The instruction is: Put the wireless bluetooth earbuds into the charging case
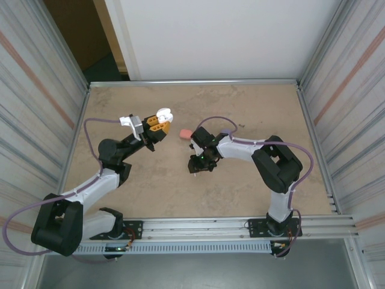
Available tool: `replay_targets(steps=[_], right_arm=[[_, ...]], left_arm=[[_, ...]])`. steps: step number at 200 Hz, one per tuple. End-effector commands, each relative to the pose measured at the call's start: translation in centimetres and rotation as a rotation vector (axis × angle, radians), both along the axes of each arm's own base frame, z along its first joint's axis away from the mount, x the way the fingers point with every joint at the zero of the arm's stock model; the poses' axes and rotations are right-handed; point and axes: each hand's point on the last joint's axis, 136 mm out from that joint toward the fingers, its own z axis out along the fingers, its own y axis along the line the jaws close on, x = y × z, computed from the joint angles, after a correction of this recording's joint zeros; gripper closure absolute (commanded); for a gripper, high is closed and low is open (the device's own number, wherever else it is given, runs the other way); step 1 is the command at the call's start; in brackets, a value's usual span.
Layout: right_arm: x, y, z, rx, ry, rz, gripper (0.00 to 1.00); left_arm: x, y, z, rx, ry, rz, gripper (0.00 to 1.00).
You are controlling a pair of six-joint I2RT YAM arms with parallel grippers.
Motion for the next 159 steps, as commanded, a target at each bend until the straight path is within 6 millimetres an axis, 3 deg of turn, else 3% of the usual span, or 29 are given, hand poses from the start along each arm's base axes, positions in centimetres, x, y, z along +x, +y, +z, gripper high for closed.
replay_targets(steps=[1, 82, 159], right_arm=[[-0.7, 0.6, -1.2, -0.011, 0.035, 0.003, 0.69], [-0.3, 1.0, 0.1, 0.021, 0.004, 0.004, 0.79], [0.6, 0.3, 3.8, 0.073, -0.102, -0.016, 0.8]], left_arm=[[-0.2, 0.1, 1.0, 0.005, -0.051, 0.0, 1.0], [-0.3, 0.0, 1.0, 0.006, -0.052, -0.006, 1.0], [-0.3, 0.1, 1.0, 0.005, -0.056, 0.001, 1.0]])
